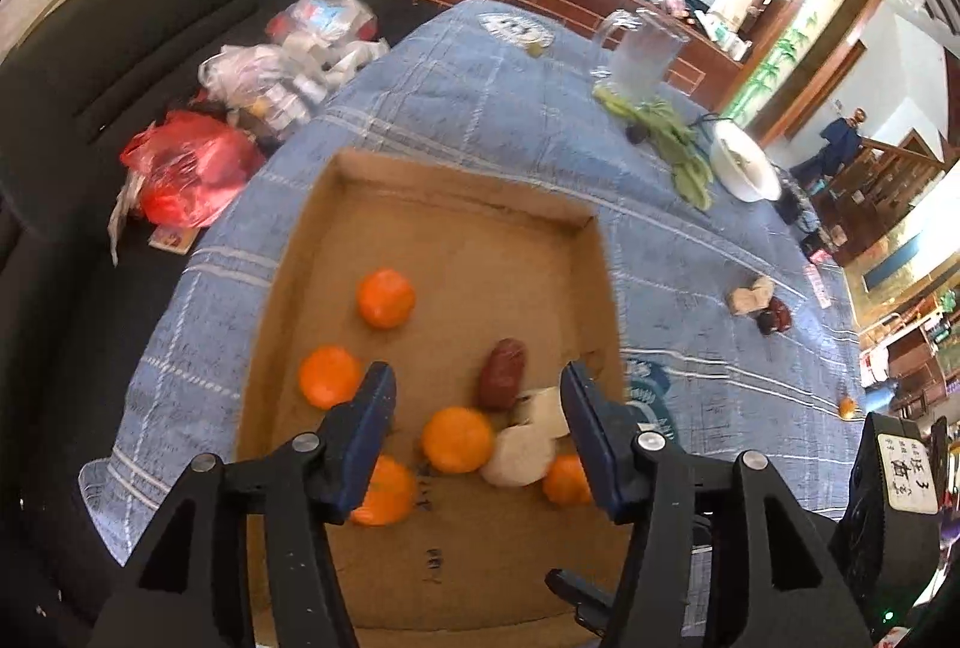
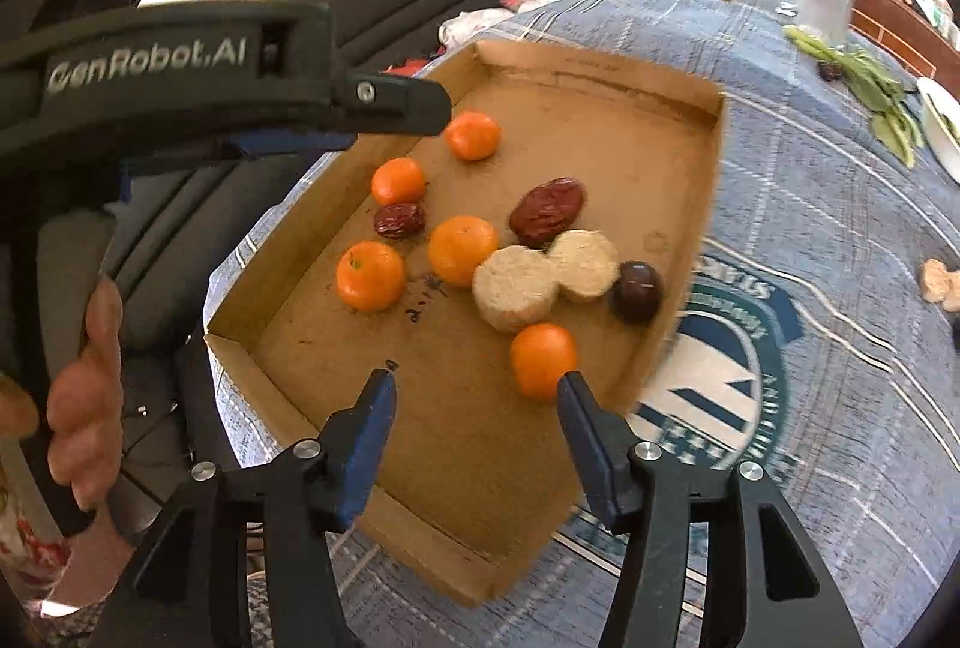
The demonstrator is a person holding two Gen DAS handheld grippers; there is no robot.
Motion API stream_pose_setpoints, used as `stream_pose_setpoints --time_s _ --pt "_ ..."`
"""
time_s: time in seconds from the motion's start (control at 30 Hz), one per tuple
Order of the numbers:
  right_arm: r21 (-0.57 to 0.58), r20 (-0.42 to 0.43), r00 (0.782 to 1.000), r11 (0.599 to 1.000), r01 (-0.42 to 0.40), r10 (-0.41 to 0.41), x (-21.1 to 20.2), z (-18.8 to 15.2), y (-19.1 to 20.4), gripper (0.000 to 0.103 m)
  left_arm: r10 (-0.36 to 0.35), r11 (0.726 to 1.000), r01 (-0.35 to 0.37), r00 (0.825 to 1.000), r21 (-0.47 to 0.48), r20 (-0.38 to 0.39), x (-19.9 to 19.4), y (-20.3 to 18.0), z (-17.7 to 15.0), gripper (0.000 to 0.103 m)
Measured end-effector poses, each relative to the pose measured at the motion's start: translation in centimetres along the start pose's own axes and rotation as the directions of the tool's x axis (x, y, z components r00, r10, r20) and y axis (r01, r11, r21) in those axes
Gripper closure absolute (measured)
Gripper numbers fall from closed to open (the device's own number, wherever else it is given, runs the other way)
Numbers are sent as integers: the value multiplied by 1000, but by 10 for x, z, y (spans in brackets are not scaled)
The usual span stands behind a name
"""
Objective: Organize fruits
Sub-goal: 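Carry both tangerines into the tray and open both tools, then move both tools back and grasp a red jujube with the left tool while the right grasps a tangerine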
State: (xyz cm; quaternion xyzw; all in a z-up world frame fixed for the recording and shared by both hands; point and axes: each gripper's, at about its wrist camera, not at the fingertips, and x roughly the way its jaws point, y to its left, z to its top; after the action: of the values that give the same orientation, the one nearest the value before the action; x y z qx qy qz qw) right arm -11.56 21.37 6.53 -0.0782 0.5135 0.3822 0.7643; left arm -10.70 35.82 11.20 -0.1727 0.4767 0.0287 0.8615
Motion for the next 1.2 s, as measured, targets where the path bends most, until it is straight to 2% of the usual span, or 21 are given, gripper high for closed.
stream_pose_setpoints --time_s 0.2,0.33,0.5,0.63,0.73,0.77,0.9,1.03,1.17,1.2 --pt "110 48 998 993 43 -48 -30 -13 -44 42 -52 996 53 999 78 -9 5 -48 4 42" --pt "252 57 992 963 93 -111 -53 -37 -100 42 -79 989 83 996 125 -39 17 -83 2 42" --pt "438 55 976 883 167 -212 -89 -79 -186 43 -115 973 130 990 191 -85 36 -136 -2 42" --pt "566 47 948 791 234 -315 -129 -117 -246 43 -136 952 161 985 262 -109 52 -185 -4 42" --pt "653 36 918 704 278 -395 -161 -146 -293 43 -154 931 189 979 313 -133 68 -225 -5 42" --pt "684 27 901 665 300 -433 -173 -157 -311 43 -160 923 198 977 331 -139 74 -238 -5 42" --pt "737 -2 859 580 347 -512 -202 -180 -357 43 -190 887 245 966 392 -175 103 -287 -4 42" --pt "757 -7 842 547 358 -540 -216 -190 -388 43 -202 844 280 956 457 -213 137 -334 -5 42" --pt "756 -6 841 548 358 -541 -216 -191 -404 43 -161 819 271 955 505 -250 175 -364 -6 56" --pt "755 -3 844 552 354 -536 -215 -191 -407 43 -150 819 265 955 510 -255 182 -368 -6 57"
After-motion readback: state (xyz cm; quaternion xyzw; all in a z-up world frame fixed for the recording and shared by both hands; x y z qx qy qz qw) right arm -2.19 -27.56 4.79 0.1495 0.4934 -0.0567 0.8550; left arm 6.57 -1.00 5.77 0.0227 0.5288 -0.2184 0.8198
